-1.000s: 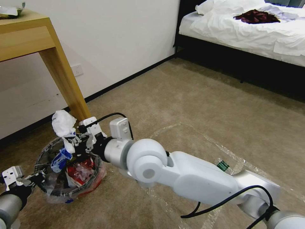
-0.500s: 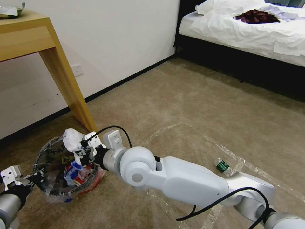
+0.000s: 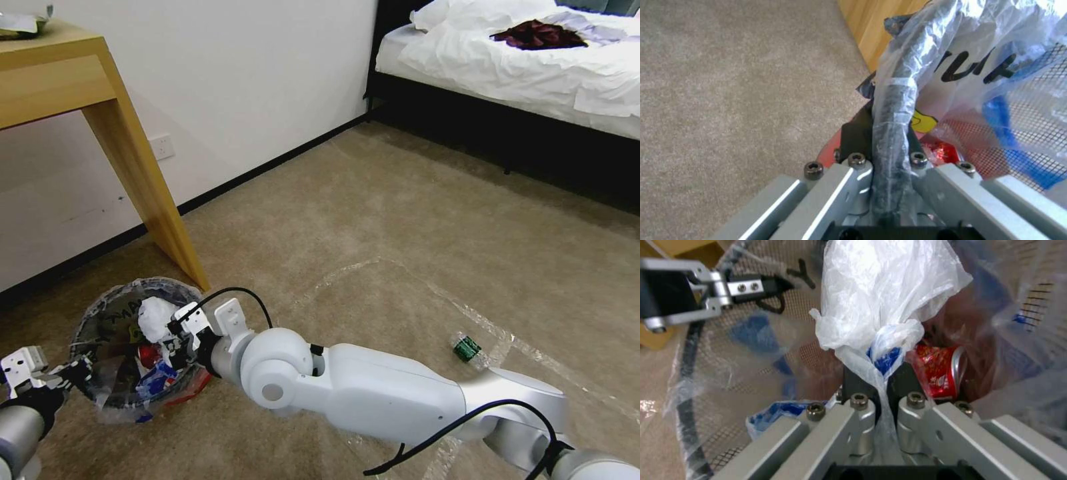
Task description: Pick up the trash bin and place the garbage on the floor into it.
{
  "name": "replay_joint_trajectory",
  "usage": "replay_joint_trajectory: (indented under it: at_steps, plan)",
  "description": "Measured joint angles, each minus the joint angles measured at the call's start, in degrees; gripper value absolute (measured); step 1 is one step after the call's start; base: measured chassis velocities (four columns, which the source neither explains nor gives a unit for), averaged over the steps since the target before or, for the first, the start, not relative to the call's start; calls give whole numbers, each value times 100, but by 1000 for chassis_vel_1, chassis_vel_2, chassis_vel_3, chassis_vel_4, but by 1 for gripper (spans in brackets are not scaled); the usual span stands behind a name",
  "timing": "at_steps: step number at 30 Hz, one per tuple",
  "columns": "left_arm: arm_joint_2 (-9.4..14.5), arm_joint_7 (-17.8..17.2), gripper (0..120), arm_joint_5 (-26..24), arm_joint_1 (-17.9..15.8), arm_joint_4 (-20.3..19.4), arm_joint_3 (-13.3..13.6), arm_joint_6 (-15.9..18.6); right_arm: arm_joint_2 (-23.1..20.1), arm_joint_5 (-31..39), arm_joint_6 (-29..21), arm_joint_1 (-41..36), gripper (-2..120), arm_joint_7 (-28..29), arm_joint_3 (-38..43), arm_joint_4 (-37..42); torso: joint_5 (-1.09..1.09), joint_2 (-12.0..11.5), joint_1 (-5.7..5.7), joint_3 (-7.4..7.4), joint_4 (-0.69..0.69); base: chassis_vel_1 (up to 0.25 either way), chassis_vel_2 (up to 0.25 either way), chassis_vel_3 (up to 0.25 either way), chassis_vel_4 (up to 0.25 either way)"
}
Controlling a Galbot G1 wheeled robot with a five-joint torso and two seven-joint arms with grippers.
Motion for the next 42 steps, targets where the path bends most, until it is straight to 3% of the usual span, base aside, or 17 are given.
replay_joint_trajectory:
  at_steps: [10,15,17,20,25,31,36,42]
  plan:
    - [-33,10,1,3,-28,12,12,0,61,-72,1,-11,1,32,-68,-82,0,0,0,0,0,0,0,0,0]
    - [-34,12,1,7,-25,14,12,0,35,-81,-18,-30,10,56,-64,-39,1,0,0,0,-1,0,0,0,0]
    - [-50,16,1,18,-16,14,12,0,31,-95,-21,-37,22,64,-63,-30,1,0,0,0,0,0,0,0,0]
    - [-63,17,1,23,-12,14,12,0,26,-108,-22,-38,28,64,-63,-26,1,0,0,0,0,0,0,0,0]
    - [-83,23,1,45,1,14,12,0,-26,-116,-40,-37,52,64,-41,44,1,0,0,0,0,0,0,0,0]
    - [-95,58,1,37,1,14,19,1,-30,-113,-41,-45,70,53,-40,58,1,0,0,0,0,0,0,0,0]
    - [-108,28,1,81,26,33,3,-3,-39,-140,-48,-61,92,61,-32,40,2,0,0,0,2,0,0,0,0]
    - [-103,39,1,83,2,76,9,-1,-29,-157,-47,-64,100,58,-35,34,1,0,0,0,0,0,0,0,0]
